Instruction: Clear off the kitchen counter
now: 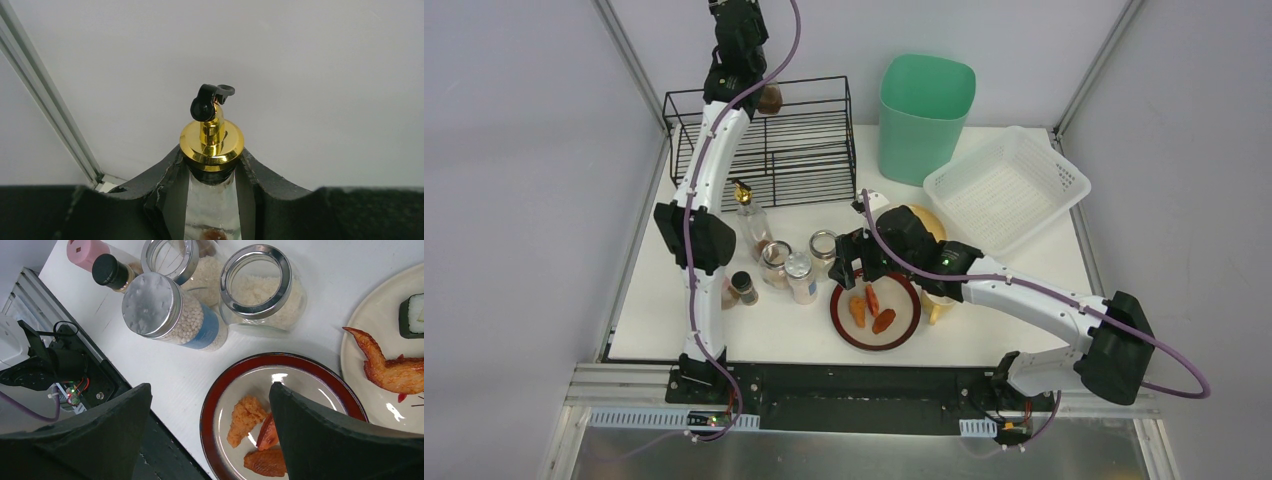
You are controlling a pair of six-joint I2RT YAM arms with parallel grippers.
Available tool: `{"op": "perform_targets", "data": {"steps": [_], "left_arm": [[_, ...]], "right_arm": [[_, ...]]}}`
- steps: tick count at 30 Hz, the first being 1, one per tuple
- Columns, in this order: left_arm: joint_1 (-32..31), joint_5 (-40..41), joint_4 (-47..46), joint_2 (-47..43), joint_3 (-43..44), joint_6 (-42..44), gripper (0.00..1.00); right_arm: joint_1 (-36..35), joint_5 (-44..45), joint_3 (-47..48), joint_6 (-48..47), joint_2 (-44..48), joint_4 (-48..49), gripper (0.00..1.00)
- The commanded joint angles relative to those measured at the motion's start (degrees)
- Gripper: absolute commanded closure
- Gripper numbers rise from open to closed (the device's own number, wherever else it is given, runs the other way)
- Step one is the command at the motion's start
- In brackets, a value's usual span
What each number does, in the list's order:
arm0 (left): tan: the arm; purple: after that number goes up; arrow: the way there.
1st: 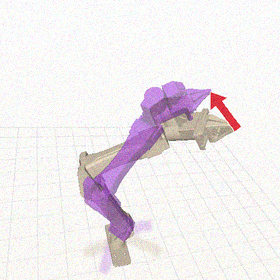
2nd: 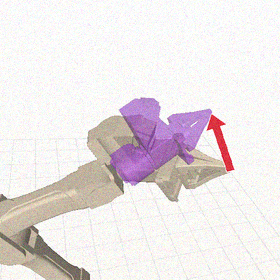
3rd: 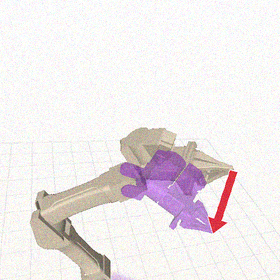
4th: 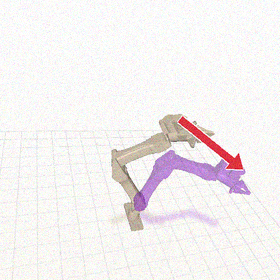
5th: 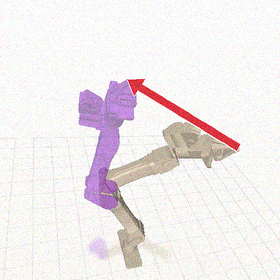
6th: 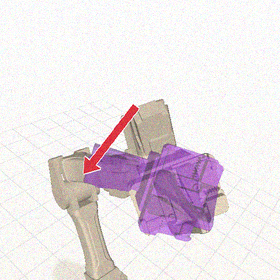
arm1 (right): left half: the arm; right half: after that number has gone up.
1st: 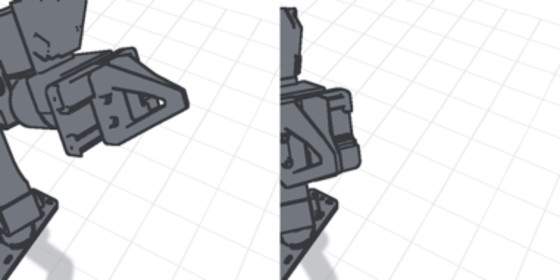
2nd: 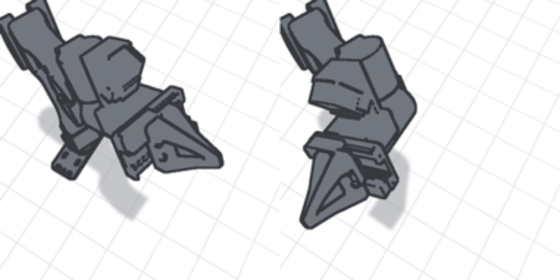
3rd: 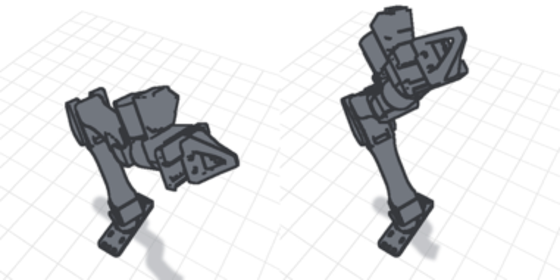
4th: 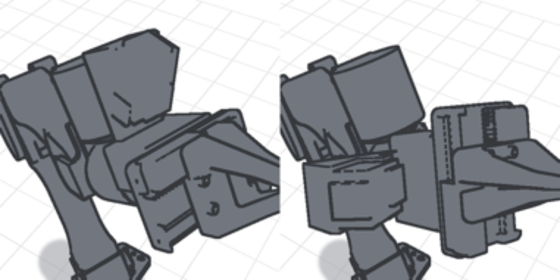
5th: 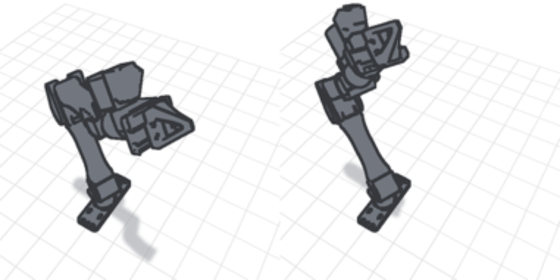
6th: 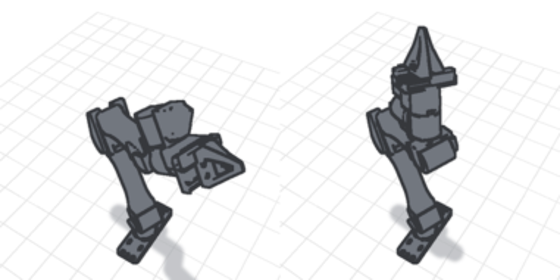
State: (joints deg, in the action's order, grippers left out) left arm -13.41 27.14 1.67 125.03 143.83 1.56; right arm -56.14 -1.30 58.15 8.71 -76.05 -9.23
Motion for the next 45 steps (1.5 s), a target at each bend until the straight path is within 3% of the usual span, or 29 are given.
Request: {"op": "perform_targets", "data": {"steps": [1,6,15,32,40,45], "left_arm": [[0.21,-1.61,-5.85,-3.45,-0.32,-4.66,1.00],[-0.90,-1.94,-5.01,-2.95,-1.64,-6.45,1.00],[-6.21,0.39,-7.05,-0.23,-0.92,-2.42,1.00],[-10.59,3.09,-10.56,3.85,-1.27,0.48,1.00],[-12.14,1.82,-12.64,-0.16,-8.27,2.32,0.61],[-12.68,1.60,-12.64,-1.75,-9.94,2.69,0.44]], "right_arm": [[-0.27,0.62,0.03,-0.14,-0.16,1.72,0.08],[-0.37,0.86,0.41,0.28,-0.29,1.19,0.08],[-0.37,4.10,0.21,1.64,2.62,-0.15,0.08],[-0.37,6.12,-6.46,3.66,11.00,0.22,0.08],[-0.35,5.55,-6.78,4.11,11.94,0.44,0.07],[-0.33,5.02,-7.27,4.51,13.09,0.53,0.06]]}}
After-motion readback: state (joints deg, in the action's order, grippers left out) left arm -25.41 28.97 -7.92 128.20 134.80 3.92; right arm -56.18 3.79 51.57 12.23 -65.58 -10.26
